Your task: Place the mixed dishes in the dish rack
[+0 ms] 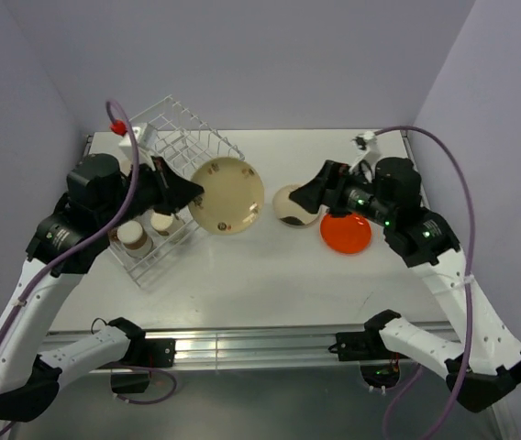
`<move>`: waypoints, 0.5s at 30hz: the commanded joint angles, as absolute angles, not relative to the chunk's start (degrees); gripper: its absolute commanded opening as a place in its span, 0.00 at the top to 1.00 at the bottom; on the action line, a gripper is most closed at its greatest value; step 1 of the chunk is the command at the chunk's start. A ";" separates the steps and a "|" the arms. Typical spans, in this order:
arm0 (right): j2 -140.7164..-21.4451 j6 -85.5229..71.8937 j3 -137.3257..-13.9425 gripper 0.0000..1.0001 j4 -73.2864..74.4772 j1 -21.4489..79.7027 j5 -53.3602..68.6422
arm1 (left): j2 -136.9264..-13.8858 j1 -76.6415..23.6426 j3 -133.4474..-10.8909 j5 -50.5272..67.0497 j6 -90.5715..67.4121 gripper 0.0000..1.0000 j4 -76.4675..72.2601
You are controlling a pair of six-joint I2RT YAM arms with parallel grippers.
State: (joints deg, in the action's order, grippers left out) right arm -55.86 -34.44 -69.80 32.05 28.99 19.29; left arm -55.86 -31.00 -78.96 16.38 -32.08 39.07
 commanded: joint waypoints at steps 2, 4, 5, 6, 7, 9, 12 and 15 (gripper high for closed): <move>-50.63 -28.58 -73.38 0.08 39.98 23.03 12.31 | -55.98 -30.24 -86.39 -9.00 -21.57 1.00 35.79; -49.66 -27.69 -73.74 0.07 41.04 22.68 11.34 | -57.38 -30.15 -87.53 -13.78 -17.69 1.00 34.90; -49.48 -27.34 -73.57 0.07 41.48 22.50 11.25 | -58.00 -30.06 -87.80 -16.32 -13.40 1.00 33.15; -49.22 -26.81 -73.39 0.08 41.75 22.41 11.34 | -58.88 -29.97 -87.54 -17.65 -11.53 1.00 31.74; -49.13 -26.55 -73.13 0.08 42.01 22.33 11.25 | -58.89 -29.88 -86.32 -18.62 -9.51 1.00 29.90; -49.13 -26.11 -72.25 0.08 42.45 21.89 11.69 | -57.75 -29.27 -84.04 -18.89 -3.89 1.00 23.16; -49.39 -26.10 -71.02 0.08 42.63 21.80 13.53 | -55.73 -27.60 -78.76 -15.91 6.31 1.00 14.63; -49.75 -25.84 -70.75 0.08 43.85 21.71 15.47 | -54.23 -23.48 -73.32 -12.60 13.17 1.00 8.20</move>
State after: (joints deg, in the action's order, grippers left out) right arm -49.19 -27.46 -70.89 42.22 22.15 13.76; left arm -56.47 -26.63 -76.14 -13.93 1.10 21.15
